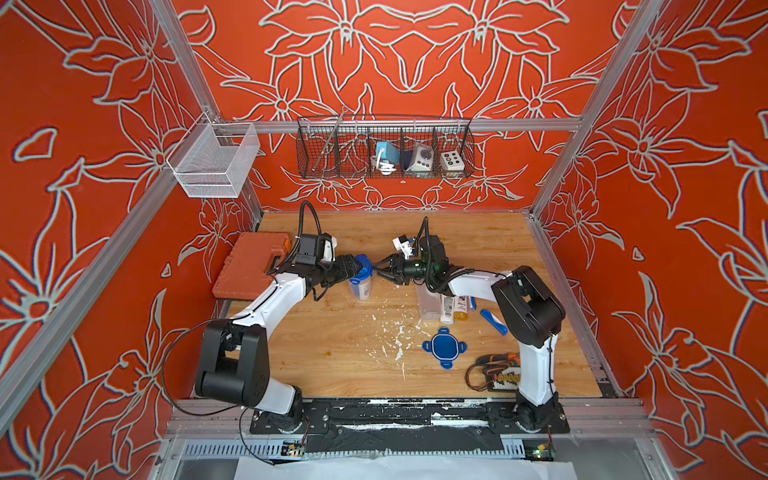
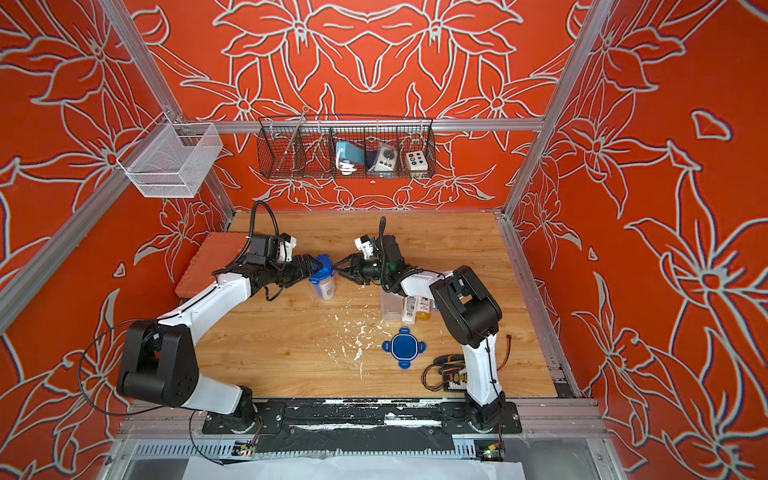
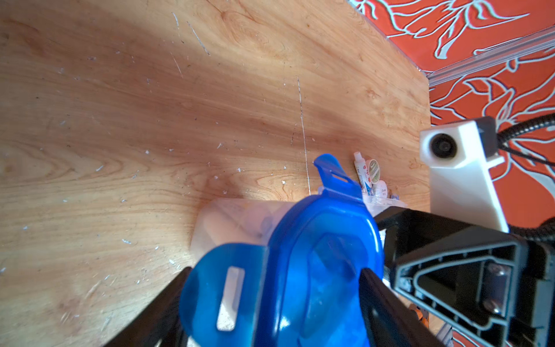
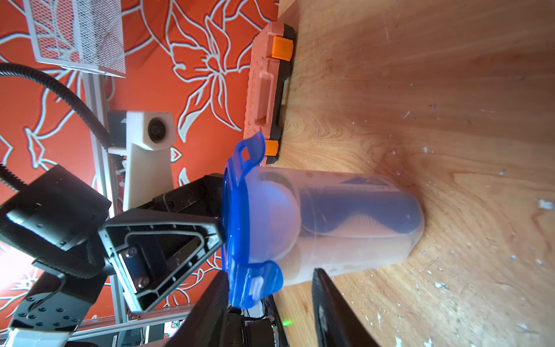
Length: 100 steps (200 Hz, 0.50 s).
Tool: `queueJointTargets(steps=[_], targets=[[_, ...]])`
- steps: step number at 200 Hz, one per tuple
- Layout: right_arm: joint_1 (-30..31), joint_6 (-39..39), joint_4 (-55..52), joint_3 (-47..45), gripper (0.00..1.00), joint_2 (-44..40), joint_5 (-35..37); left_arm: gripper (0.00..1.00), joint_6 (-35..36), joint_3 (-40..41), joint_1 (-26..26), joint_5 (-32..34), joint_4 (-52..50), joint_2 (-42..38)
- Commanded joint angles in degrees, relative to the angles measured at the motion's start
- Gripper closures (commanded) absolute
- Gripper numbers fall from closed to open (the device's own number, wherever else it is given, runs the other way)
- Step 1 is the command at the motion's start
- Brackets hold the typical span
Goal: Take out toiletry kits
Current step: Unfasten the latch on the container.
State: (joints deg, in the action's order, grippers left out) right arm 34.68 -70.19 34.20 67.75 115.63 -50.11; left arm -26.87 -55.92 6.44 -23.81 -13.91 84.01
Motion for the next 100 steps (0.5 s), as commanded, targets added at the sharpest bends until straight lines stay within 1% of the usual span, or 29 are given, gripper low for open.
queueJointTargets(steps=[1, 35, 62, 87, 100], targets=[[0.47, -4.99, 8.42, -0.77, 0.53, 2.01, -1.41, 0.21, -0.08, 2.69, -0.28, 2.50, -2.78, 0.02], [1.07, -8.58, 14.00, -1.48, 0.53, 3.82, -1.74, 0.23, -0.28, 3.64, -0.28, 3.91, -3.53, 0.32], [1.37, -14.66, 23.51, -2.38, 0.53, 6.10, -2.17, 0.24, -0.45, 4.27, -0.28, 5.37, -4.27, 0.07], [1.76, -14.54, 22.85, -2.99, 0.53, 6.26, -2.54, 0.24, -1.19, 5.35, -0.22, 6.14, -4.20, -0.37], [1.86, -15.16, 24.48, -3.74, 0.53, 6.36, -2.64, 0.25, -1.51, 6.01, -0.20, 6.47, -3.98, -0.40]])
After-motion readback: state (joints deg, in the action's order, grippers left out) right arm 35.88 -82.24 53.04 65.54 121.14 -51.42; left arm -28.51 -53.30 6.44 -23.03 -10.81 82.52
